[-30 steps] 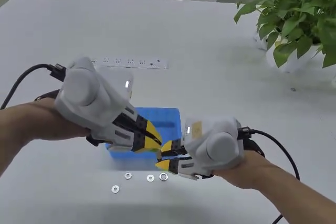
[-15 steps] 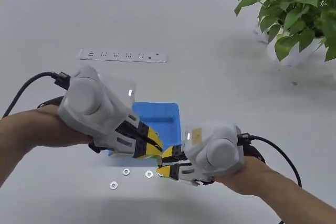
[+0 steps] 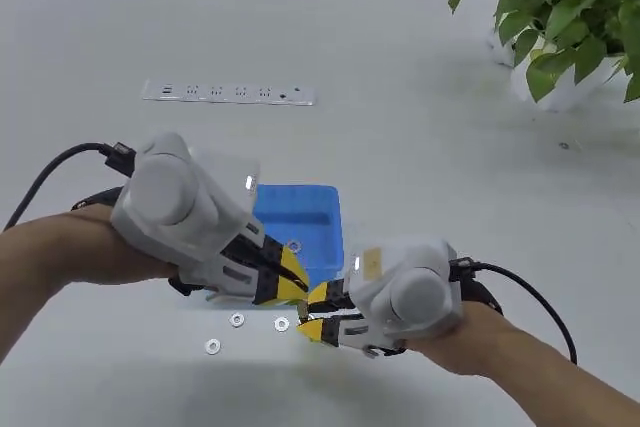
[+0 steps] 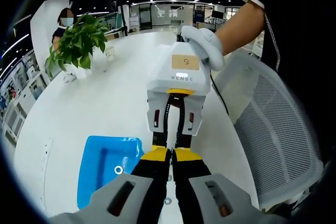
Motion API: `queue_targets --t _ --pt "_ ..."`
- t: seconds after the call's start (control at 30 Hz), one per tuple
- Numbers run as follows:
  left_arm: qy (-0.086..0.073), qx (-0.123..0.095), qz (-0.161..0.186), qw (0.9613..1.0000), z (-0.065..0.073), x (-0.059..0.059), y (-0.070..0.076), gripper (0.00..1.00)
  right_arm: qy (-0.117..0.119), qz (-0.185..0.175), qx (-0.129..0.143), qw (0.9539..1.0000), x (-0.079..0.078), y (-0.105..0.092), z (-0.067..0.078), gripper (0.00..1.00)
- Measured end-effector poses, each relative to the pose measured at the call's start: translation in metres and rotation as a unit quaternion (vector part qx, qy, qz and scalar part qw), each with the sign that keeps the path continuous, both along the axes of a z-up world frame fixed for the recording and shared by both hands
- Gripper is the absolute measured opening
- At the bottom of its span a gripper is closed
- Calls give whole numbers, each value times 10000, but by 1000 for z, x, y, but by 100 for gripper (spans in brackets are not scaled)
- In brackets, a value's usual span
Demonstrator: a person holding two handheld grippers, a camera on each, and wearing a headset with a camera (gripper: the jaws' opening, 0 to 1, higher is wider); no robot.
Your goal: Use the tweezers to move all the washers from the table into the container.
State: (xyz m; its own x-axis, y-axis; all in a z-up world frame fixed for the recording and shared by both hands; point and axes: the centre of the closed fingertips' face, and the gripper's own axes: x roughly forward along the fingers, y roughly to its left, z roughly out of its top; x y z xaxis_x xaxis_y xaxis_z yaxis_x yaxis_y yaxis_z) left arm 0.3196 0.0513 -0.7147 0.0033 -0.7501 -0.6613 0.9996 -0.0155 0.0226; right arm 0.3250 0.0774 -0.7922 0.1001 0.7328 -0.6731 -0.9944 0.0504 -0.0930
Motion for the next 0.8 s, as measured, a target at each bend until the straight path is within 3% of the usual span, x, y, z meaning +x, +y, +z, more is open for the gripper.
queue_targets --t 0.8 --pt "35 -118 40 9999 0 6 -5 5 208 -160 83 9996 2 0 -3 10"
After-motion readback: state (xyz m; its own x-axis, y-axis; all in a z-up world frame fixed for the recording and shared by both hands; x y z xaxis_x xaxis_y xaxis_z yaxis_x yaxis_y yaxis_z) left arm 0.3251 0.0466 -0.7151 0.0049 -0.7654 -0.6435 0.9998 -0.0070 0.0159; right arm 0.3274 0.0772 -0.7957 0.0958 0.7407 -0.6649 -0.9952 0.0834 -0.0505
